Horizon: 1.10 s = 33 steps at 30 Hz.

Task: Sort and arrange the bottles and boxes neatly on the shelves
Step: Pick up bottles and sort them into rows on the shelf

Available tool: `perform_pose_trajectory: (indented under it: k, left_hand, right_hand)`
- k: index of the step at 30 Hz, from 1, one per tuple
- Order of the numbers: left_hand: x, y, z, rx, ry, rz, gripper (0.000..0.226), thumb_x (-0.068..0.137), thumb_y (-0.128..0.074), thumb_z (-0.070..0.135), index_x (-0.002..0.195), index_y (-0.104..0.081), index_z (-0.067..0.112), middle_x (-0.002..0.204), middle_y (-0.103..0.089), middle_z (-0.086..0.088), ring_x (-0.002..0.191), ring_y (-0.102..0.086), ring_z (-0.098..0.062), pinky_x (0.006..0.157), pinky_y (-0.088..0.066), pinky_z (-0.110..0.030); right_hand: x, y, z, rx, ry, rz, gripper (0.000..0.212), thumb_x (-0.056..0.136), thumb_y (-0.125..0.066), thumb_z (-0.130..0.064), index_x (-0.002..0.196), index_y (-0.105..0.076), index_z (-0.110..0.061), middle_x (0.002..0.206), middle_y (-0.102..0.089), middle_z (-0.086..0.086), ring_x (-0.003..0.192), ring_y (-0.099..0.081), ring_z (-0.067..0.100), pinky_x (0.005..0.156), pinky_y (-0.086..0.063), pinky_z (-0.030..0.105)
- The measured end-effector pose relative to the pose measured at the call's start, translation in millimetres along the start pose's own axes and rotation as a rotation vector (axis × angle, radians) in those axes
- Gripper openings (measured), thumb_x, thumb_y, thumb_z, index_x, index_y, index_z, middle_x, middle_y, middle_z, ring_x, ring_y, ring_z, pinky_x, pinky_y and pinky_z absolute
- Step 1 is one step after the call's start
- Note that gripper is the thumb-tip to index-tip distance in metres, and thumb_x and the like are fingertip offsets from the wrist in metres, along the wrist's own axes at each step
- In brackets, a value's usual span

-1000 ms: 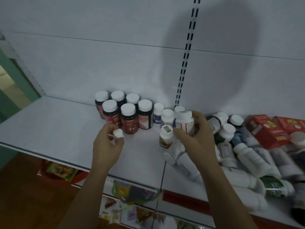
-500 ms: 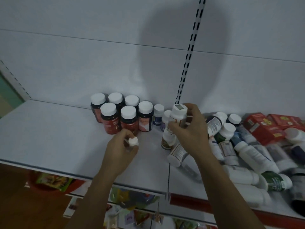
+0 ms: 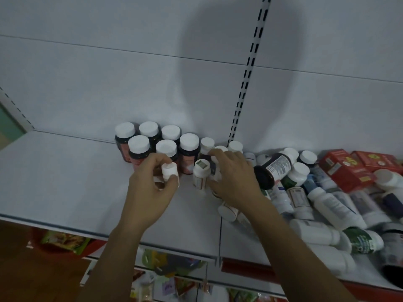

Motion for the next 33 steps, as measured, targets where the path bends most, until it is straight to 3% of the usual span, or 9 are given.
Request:
perform_pose_trajectory:
  k: [3, 5, 9, 12, 16, 22, 27, 30, 33]
  left_hand:
    - [7.0, -9.3, 15.6, -0.027, -0.048, -0.011, 0.03, 0.088, -0.07, 0.01, 0.104, -0.058, 0.033, 0.101, -0.066, 0.014, 0.093, -0.066, -0.007, 0.072, -0.05, -0.01]
    - [11.9, -16.3, 23.4, -0.047, -0.062, -0.017, 0.031, 0.089, -0.07, 0.012, 0.107, -0.058, 0.035, 0.103, -0.066, 0.015, 0.095, -0.067, -0.007, 0.072, -0.05, -0.01]
    - [20.7, -33.1, 36.7, -0.147, -0.067, -0.006, 0.031, 0.089, -0.069, 0.018, 0.111, -0.058, 0.038, 0.106, -0.067, 0.015, 0.097, -0.069, -0.009, 0.073, -0.054, -0.016]
    - [26.5, -50.6, 46.0, -0.184, -0.069, -0.019, 0.035, 0.091, -0.07, 0.013, 0.111, -0.057, 0.039, 0.106, -0.067, 0.016, 0.095, -0.069, -0.013, 0.073, -0.055, -0.018]
    - [33.7, -74.8, 62.4, -0.192, -0.092, -0.031, 0.033, 0.088, -0.07, 0.021, 0.107, -0.056, 0.044, 0.104, -0.069, 0.017, 0.095, -0.07, -0.01, 0.071, -0.054, -0.016]
    - [43.3, -141.1, 96.4, -0.117, -0.176, -0.149, 0.029, 0.091, -0.07, 0.017, 0.109, -0.056, 0.035, 0.103, -0.065, 0.021, 0.096, -0.065, -0.006, 0.071, -0.055, -0.018]
    - [29.9, -225.0, 143.8, -0.097, -0.233, -0.238, 0.029, 0.089, -0.07, 0.016, 0.105, -0.056, 0.036, 0.1, -0.065, 0.021, 0.092, -0.065, -0.004, 0.068, -0.053, -0.014]
    - [7.7, -285.0, 178.8, -0.108, -0.248, -0.291, 0.029, 0.089, -0.071, 0.017, 0.103, -0.056, 0.037, 0.098, -0.065, 0.022, 0.089, -0.064, -0.002, 0.064, -0.049, -0.008]
    - [-24.1, -346.3, 214.9, -0.117, -0.252, -0.339, 0.028, 0.09, -0.07, 0.019, 0.105, -0.056, 0.038, 0.101, -0.065, 0.022, 0.09, -0.064, 0.0, 0.07, -0.051, -0.013]
  right_hand:
    - [-6.8, 0.1, 12.5, 0.074, -0.031, -0.138, 0.058, 0.086, -0.071, -0.026, 0.139, -0.047, -0.025, 0.123, -0.059, 0.004, 0.109, -0.054, 0.025, 0.083, -0.044, 0.035]
    - [-9.7, 0.8, 16.2, 0.119, -0.045, -0.132, 0.051, 0.089, -0.068, -0.019, 0.136, -0.05, -0.023, 0.122, -0.06, 0.006, 0.106, -0.057, 0.026, 0.083, -0.048, 0.037]
    - [-9.2, 6.8, 15.5, 0.13, -0.109, -0.036, 0.053, 0.088, -0.067, -0.009, 0.138, -0.051, -0.017, 0.129, -0.055, 0.009, 0.11, -0.056, 0.03, 0.088, -0.051, 0.045]
    - [-13.3, 20.3, 13.2, 0.155, -0.069, 0.049, 0.055, 0.088, -0.067, -0.001, 0.139, -0.053, -0.016, 0.14, -0.049, 0.009, 0.119, -0.052, 0.03, 0.094, -0.05, 0.043]
    - [-41.8, 55.0, 31.5, 0.205, -0.069, 0.234, 0.045, 0.087, -0.063, 0.005, 0.129, -0.061, -0.012, 0.129, -0.057, 0.008, 0.11, -0.058, 0.027, 0.086, -0.053, 0.038]
    - [-110.8, 143.4, 143.9, 0.088, -0.269, 0.518, 0.028, 0.084, -0.071, -0.005, 0.11, -0.069, -0.013, 0.104, -0.067, 0.005, 0.099, -0.058, 0.026, 0.087, -0.043, 0.031]
    - [-202.7, 199.2, 271.1, -0.099, -0.613, 0.317, 0.034, 0.086, -0.071, -0.018, 0.12, -0.069, -0.013, 0.115, -0.063, 0.014, 0.108, -0.056, 0.038, 0.09, -0.048, 0.047]
    - [-254.1, 229.2, 321.8, -0.112, -0.689, 0.372, 0.034, 0.088, -0.07, -0.019, 0.121, -0.068, -0.013, 0.117, -0.063, 0.013, 0.111, -0.055, 0.037, 0.092, -0.049, 0.045]
    - [-290.7, 249.5, 365.5, -0.103, -0.713, 0.416, 0.036, 0.088, -0.068, -0.026, 0.123, -0.066, -0.016, 0.119, -0.061, 0.012, 0.111, -0.056, 0.034, 0.091, -0.049, 0.046]
Point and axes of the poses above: each hand's wrist, its own x-axis towards the middle knuckle, its own y-axis out of the back of the hand, z = x × y, the point moved 3 cm from there along x, towards the middle knuckle
